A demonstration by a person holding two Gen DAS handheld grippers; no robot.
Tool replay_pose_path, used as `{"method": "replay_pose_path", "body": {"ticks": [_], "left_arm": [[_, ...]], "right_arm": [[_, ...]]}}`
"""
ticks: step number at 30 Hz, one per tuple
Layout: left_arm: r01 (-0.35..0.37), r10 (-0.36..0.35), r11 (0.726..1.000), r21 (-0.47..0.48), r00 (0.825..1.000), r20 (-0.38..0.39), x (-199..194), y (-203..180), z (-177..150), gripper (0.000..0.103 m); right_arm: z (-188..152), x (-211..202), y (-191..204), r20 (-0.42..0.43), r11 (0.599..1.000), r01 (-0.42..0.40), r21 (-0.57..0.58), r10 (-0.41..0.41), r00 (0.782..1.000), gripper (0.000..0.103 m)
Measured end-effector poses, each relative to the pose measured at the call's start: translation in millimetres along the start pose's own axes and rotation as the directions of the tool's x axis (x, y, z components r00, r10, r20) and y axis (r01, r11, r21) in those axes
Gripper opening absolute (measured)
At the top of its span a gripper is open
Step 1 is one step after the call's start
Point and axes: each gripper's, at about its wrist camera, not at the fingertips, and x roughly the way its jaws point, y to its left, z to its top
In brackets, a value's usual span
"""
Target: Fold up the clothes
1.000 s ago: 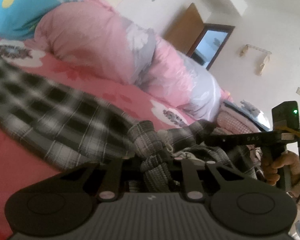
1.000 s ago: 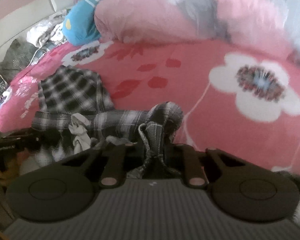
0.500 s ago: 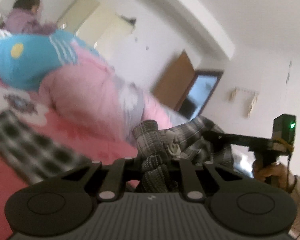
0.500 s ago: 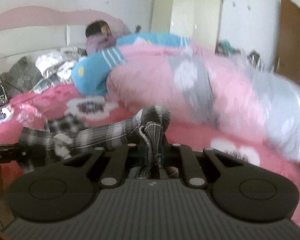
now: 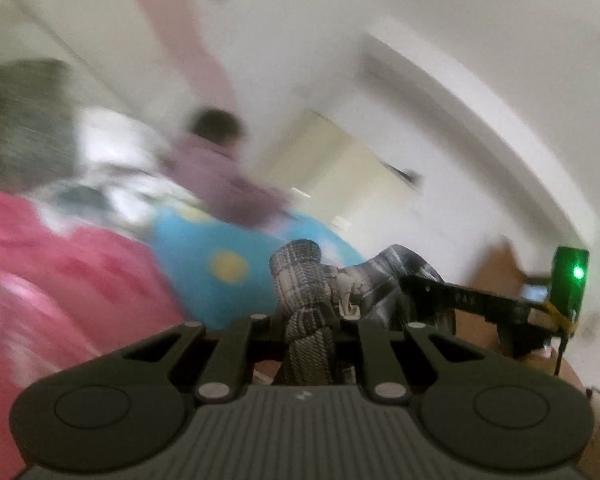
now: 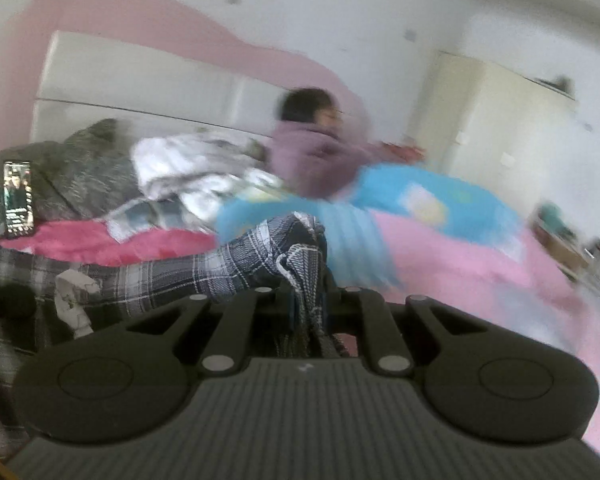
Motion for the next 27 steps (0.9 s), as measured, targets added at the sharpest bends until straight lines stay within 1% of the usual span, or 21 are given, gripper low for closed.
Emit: {"method": "replay_pose_path", "body": {"ticks": [2, 3, 5, 7, 9, 12, 13, 14, 16, 17, 19, 20, 21, 22, 23, 24, 25, 26, 27], "left_arm": [[-0.105, 0.105, 0.994, -0.006, 0.994, 0.035, 2, 26, 11, 0.014], [-0.16, 0.16, 0.987, -0.006, 0.986, 0.047, 2, 38, 15, 0.014], [-0.255, 0.255, 0.967, 0.002, 0.966, 0.044, 0, 60, 20, 0.014], [-0.335, 0.335, 0.942, 0.019, 0.942, 0.028, -1, 78, 22, 0.014], [-0.406, 0.407, 0.913, 0.046, 0.913, -0.018, -1, 91, 21, 0.014], [-0.478, 0.484, 0.875, 0.084, 0.87, -0.094, 6, 108, 14, 0.014], [-0.495, 0.501, 0.865, 0.083, 0.857, -0.119, 10, 113, 13, 0.014], [-0.512, 0.518, 0.855, 0.083, 0.843, -0.144, 14, 119, 11, 0.014], [-0.543, 0.548, 0.836, 0.081, 0.815, -0.191, 20, 130, 8, 0.015], [-0.555, 0.557, 0.829, 0.075, 0.805, -0.203, 22, 133, 5, 0.017], [-0.578, 0.581, 0.812, 0.079, 0.788, -0.204, 23, 135, 3, 0.026], [-0.587, 0.591, 0.805, 0.084, 0.782, -0.198, 22, 136, 2, 0.031], [-0.593, 0.598, 0.8, 0.086, 0.778, -0.192, 20, 135, 2, 0.035], [-0.599, 0.604, 0.796, 0.088, 0.775, -0.187, 18, 134, 1, 0.036], [-0.604, 0.609, 0.792, 0.088, 0.772, -0.182, 16, 133, 0, 0.039], [-0.607, 0.611, 0.79, 0.081, 0.772, -0.176, 14, 133, 1, 0.043], [-0.613, 0.616, 0.787, 0.073, 0.77, -0.168, 11, 132, 2, 0.044], [-0.623, 0.624, 0.78, 0.068, 0.765, -0.158, 10, 132, 2, 0.048], [-0.632, 0.633, 0.773, 0.062, 0.76, -0.148, 8, 131, 3, 0.05]], "right_arm": [[19, 51, 42, 0.01, 0.998, -0.06, -0.028, 0.06, 0.998, 0.009], [26, 74, 59, 0.01, 0.995, -0.089, -0.037, 0.089, 0.996, 0.009], [32, 118, 95, -0.003, 0.987, -0.15, -0.05, 0.15, 0.989, 0.009], [22, 148, 120, -0.039, 0.98, -0.189, -0.056, 0.187, 0.982, 0.009], [13, 178, 146, -0.075, 0.972, -0.227, -0.06, 0.223, 0.972, 0.009], [0, 223, 184, -0.128, 0.956, -0.285, -0.065, 0.275, 0.953, 0.009], [-5, 238, 197, -0.146, 0.95, -0.304, -0.066, 0.292, 0.945, 0.009], [-10, 251, 206, -0.165, 0.946, -0.317, -0.063, 0.304, 0.938, 0.009], [-24, 267, 213, -0.202, 0.945, -0.323, -0.047, 0.308, 0.93, 0.009], [-31, 275, 216, -0.223, 0.944, -0.327, -0.036, 0.311, 0.924, 0.01], [-44, 289, 219, -0.269, 0.941, -0.339, 0.002, 0.327, 0.906, 0.014], [-47, 294, 218, -0.288, 0.94, -0.339, 0.029, 0.333, 0.898, 0.023], [-50, 298, 216, -0.291, 0.947, -0.319, 0.05, 0.319, 0.902, 0.041], [-51, 301, 213, -0.294, 0.952, -0.296, 0.075, 0.305, 0.906, 0.051], [-49, 302, 206, -0.295, 0.955, -0.274, 0.11, 0.295, 0.909, 0.066], [-47, 301, 197, -0.294, 0.955, -0.259, 0.148, 0.292, 0.91, 0.076], [-45, 299, 188, -0.294, 0.951, -0.247, 0.186, 0.294, 0.91, 0.08], [-43, 296, 178, -0.293, 0.944, -0.243, 0.224, 0.303, 0.907, 0.083], [-42, 292, 168, -0.293, 0.938, -0.237, 0.251, 0.308, 0.905, 0.084]]}}
